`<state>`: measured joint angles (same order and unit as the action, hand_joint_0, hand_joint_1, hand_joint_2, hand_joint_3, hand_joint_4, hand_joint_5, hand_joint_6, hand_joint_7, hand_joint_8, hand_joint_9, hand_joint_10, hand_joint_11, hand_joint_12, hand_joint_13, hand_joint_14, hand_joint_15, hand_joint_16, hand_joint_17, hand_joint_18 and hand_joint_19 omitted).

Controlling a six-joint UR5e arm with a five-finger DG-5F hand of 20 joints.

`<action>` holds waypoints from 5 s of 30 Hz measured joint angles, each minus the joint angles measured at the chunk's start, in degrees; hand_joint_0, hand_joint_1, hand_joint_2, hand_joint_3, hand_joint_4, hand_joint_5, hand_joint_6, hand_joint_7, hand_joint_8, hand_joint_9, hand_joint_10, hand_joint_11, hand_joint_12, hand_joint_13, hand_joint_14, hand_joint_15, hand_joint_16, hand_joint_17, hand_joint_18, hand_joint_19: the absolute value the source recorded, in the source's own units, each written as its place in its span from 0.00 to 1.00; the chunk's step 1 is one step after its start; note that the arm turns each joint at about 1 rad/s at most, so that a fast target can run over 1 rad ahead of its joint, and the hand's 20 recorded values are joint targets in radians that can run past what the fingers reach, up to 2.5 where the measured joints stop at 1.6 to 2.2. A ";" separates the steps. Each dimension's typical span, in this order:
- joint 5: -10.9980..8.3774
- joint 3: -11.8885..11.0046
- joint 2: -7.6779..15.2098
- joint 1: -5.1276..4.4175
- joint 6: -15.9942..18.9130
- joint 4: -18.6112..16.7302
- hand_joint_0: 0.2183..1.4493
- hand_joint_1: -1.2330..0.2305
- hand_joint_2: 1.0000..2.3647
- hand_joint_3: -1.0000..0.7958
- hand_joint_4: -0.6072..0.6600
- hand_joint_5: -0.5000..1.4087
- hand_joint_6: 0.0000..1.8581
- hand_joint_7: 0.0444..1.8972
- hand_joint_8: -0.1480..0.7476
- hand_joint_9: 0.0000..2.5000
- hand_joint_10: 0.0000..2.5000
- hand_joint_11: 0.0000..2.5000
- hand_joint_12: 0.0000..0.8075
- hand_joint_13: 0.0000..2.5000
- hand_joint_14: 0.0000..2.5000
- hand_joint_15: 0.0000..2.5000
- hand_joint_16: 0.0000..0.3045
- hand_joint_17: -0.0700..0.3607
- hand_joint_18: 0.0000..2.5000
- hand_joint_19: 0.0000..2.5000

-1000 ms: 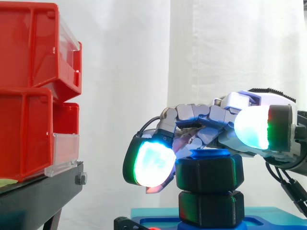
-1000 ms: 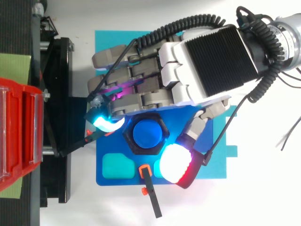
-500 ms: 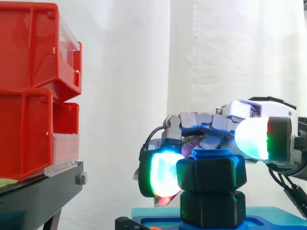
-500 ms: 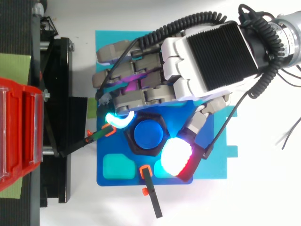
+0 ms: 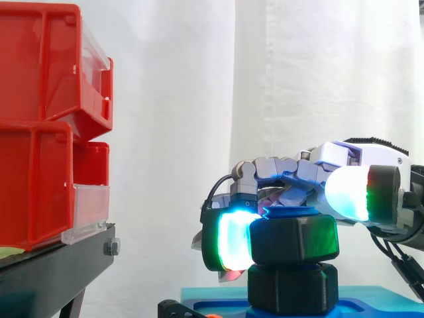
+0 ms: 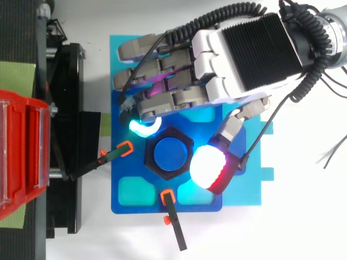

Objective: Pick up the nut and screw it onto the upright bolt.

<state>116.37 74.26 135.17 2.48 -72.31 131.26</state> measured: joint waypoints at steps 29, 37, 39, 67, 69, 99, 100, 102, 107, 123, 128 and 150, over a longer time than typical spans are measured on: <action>4.21 -3.51 -0.01 1.28 0.30 -3.15 0.21 0.79 0.00 0.28 0.69 0.22 0.27 0.51 0.45 0.36 0.00 0.00 0.30 0.28 0.00 0.00 0.11 0.34 0.19 0.05; 3.58 -3.53 -0.01 -0.09 0.24 -2.89 0.21 0.79 0.00 0.28 0.65 0.21 0.27 0.40 0.44 0.34 0.00 0.00 0.30 0.26 0.00 0.00 0.11 0.34 0.18 0.04; 3.33 -3.53 0.00 -0.41 0.22 -2.60 0.21 0.79 0.00 0.28 0.65 0.21 0.27 0.40 0.44 0.34 0.00 0.00 0.30 0.26 0.00 0.00 0.11 0.34 0.17 0.04; 0.82 -1.15 0.01 -1.42 -0.64 2.58 0.22 0.78 0.00 0.28 0.65 0.24 0.27 0.72 0.46 0.35 0.00 0.00 0.30 0.27 0.00 0.00 0.11 0.33 0.18 0.04; 0.88 -1.15 0.01 -1.31 -0.64 2.56 0.22 0.78 0.00 0.28 0.64 0.25 0.27 0.75 0.46 0.35 0.00 0.00 0.30 0.27 0.00 0.00 0.11 0.33 0.18 0.04; 2.48 -1.13 -0.03 1.22 -0.40 -0.54 0.22 0.78 0.00 0.28 0.67 0.24 0.27 0.71 0.47 0.37 0.00 0.00 0.29 0.30 0.00 0.00 0.11 0.33 0.21 0.06; 2.58 -1.13 -0.03 1.23 -0.37 -0.90 0.22 0.78 0.00 0.28 0.68 0.24 0.27 0.66 0.46 0.37 0.00 0.00 0.29 0.30 0.00 0.00 0.11 0.33 0.21 0.05; 2.79 -1.13 -0.01 1.26 -0.26 -1.75 0.22 0.78 0.00 0.28 0.70 0.23 0.27 0.59 0.46 0.37 0.00 0.00 0.29 0.29 0.00 0.00 0.11 0.33 0.20 0.05; 3.33 -1.65 -0.02 1.28 0.26 -3.55 0.21 0.79 0.00 0.28 0.66 0.22 0.27 0.42 0.43 0.35 0.00 0.00 0.28 0.28 0.00 0.00 0.11 0.34 0.19 0.05; 3.13 -2.70 0.00 -0.55 0.14 -0.77 0.21 0.79 0.00 0.28 0.66 0.22 0.27 0.39 0.43 0.35 0.00 0.00 0.29 0.26 0.00 0.00 0.11 0.34 0.17 0.04; 2.88 -2.56 0.01 -0.93 -0.32 1.61 0.21 0.78 0.00 0.28 0.66 0.22 0.27 0.41 0.44 0.35 0.00 0.00 0.29 0.26 0.00 0.00 0.11 0.34 0.17 0.04; 2.67 -2.19 0.01 0.04 -1.00 3.00 0.22 0.78 0.00 0.28 0.66 0.24 0.27 0.66 0.46 0.37 0.00 0.00 0.29 0.27 0.00 0.00 0.11 0.33 0.18 0.05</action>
<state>119.04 72.07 135.18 2.52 -73.30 134.26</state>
